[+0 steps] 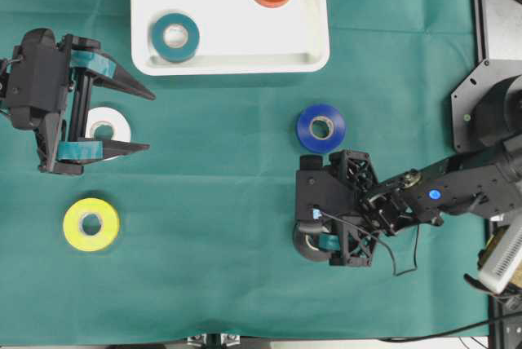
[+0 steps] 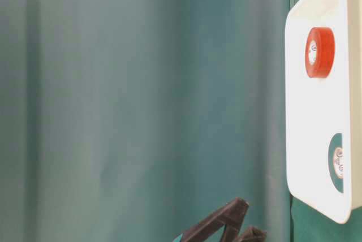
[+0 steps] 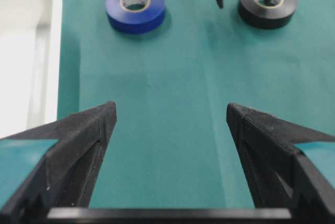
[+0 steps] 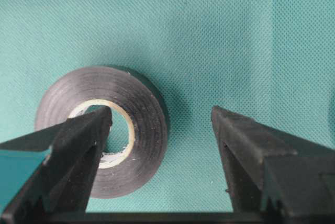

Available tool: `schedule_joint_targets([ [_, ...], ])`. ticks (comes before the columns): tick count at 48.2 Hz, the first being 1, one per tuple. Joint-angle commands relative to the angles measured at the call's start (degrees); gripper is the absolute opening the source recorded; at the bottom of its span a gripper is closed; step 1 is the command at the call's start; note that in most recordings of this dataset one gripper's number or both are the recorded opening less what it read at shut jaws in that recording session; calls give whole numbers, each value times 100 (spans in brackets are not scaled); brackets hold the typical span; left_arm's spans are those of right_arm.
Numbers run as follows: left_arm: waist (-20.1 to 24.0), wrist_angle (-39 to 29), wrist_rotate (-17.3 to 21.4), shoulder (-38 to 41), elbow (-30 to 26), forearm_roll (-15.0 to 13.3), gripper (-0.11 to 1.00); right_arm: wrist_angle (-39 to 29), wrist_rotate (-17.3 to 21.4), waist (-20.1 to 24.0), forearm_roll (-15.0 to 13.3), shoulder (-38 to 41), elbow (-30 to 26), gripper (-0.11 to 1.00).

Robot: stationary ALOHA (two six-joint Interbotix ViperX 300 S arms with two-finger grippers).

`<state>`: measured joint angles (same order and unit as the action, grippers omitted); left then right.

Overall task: Put the tape alternately from left to right into the white case.
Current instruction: 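Lower the right gripper and grasp the black roll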

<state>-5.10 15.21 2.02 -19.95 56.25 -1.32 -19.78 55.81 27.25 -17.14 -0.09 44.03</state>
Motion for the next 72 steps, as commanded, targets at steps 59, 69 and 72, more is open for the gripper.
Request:
schedule_joint_targets([
  [59, -9, 26, 0, -35, -88, -18, 81, 158, 9, 26, -9, -290, -176, 21],
  [69, -9, 26, 0, -35, -97, -18, 81, 158, -26, 26, -176, -914, -149, 21],
  [72, -9, 26, 0, -35, -97, -18, 81, 141, -35, 26, -272, -1107, -114, 21],
])
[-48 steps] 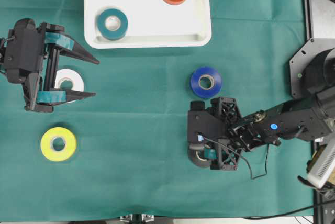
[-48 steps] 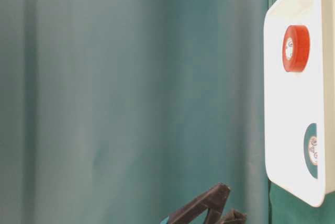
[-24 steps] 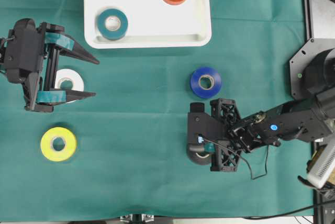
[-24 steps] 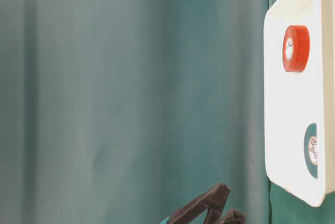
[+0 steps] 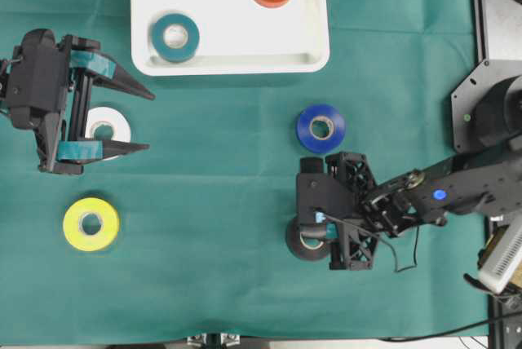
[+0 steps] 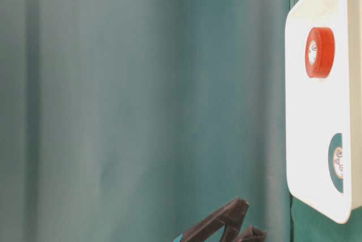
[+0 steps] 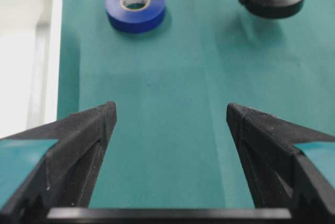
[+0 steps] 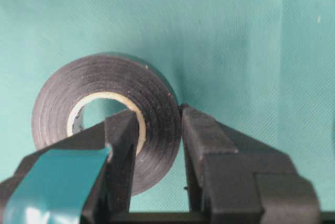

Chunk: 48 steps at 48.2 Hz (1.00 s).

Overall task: Put the tape alternately from left to right into the white case.
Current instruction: 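Lower the right gripper and grasp the black roll, then lift the black roll and carry it into the white tray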

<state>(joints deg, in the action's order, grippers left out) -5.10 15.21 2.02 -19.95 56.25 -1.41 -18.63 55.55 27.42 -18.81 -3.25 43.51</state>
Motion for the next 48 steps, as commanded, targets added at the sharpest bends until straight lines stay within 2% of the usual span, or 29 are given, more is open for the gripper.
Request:
schedule_joint_targets([
  [1, -9, 26, 0, -35, -97, -9, 81, 26, -18, 9, -141, -853, -53, 21],
  [5, -9, 26, 0, -35, -97, -9, 81, 26, -18, 9, -352, -1099, 9, 21],
  [11, -9, 26, 0, -35, -97, -9, 81, 44, -9, -44, -844, -1433, 132, 21],
  [16, -18, 26, 0, -35, -97, -9, 81, 97, -9, -105, -1081, -1626, 211, 21],
  [22, -9, 26, 0, -35, -97, -9, 81, 220, -9, -185, -1213, -1793, 264, 21],
  [36, -18, 26, 0, -35, -114, -9, 81, 563, -9, -378, -1292, -1907, 387, 21],
  [48, -9, 26, -9, -9, -105, -9, 81, 1169, -9, -800, -1819, -1907, 439, 21],
])
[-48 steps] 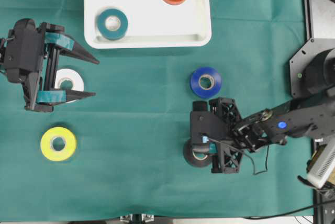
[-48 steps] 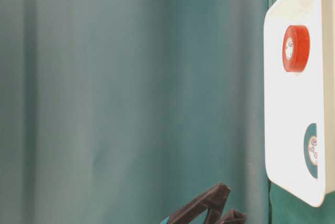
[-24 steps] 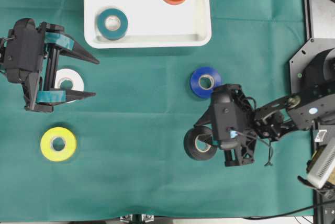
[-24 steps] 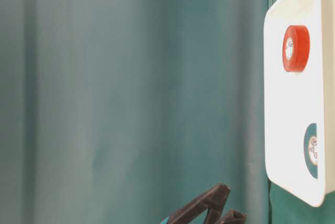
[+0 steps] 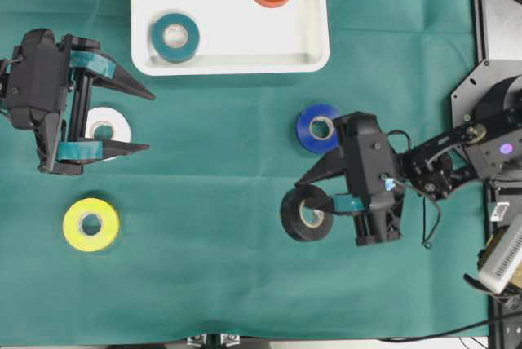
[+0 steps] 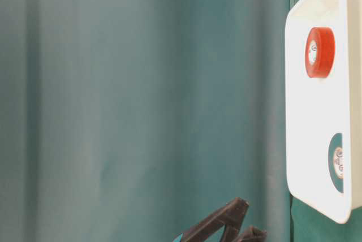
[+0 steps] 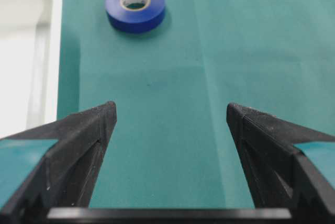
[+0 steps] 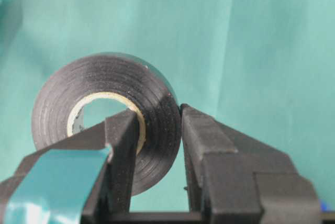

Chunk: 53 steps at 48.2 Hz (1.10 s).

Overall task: Put the tape alternately from left to right into the white case.
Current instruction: 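Lift the black roll and carry it into the white tray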

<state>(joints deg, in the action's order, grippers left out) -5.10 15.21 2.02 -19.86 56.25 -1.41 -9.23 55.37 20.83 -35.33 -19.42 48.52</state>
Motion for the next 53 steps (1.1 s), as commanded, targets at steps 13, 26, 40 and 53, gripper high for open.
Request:
schedule_joint_targets([
  [13, -9, 26, -9, 158, -176, -9, 81, 694, 0, -835, -615, -264, -70, 21],
  [26, -9, 26, -9, 193, -185, -9, 81, 861, -18, -1494, -967, -132, -132, 21],
  [40, -9, 26, -9, 193, -193, -9, 81, 861, -18, -2065, -1213, 35, -220, 21],
  [53, -9, 26, -9, 202, -193, -9, 81, 844, -18, -2777, -1354, 167, -229, 21],
])
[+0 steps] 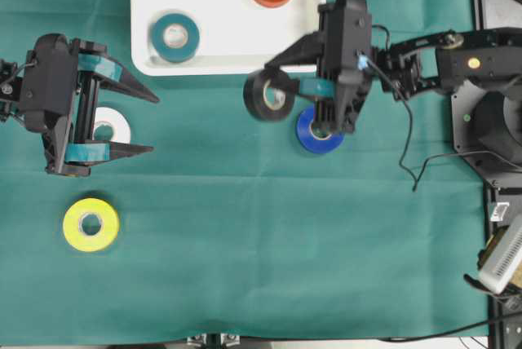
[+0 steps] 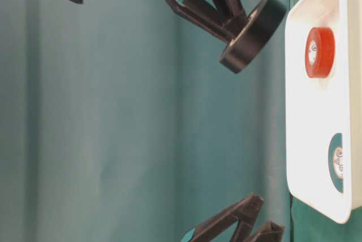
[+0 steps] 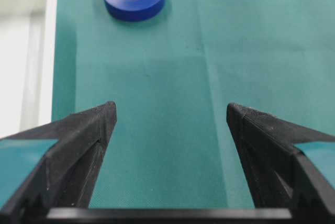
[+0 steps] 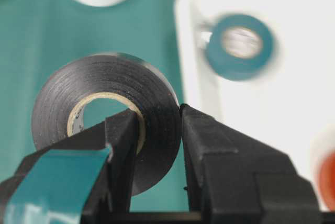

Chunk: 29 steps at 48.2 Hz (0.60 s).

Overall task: Put the tape alternately from left to right into the white case.
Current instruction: 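Lift the black roll and carry it into the white tray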

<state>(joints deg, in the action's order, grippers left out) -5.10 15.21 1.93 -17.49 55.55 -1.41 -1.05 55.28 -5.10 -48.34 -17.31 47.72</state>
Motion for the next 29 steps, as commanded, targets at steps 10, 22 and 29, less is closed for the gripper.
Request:
schedule_joint_targets([
  [10, -9, 26, 0, -44, -123, -9, 81, 44, -44, -668, -114, 114, -158, 21],
  [22, -9, 26, 0, -44, -123, -9, 81, 44, -185, -1072, -141, 352, -211, 21],
  [29, -9, 26, 0, -44, -123, -9, 81, 70, -193, -1178, -141, 545, -369, 21],
])
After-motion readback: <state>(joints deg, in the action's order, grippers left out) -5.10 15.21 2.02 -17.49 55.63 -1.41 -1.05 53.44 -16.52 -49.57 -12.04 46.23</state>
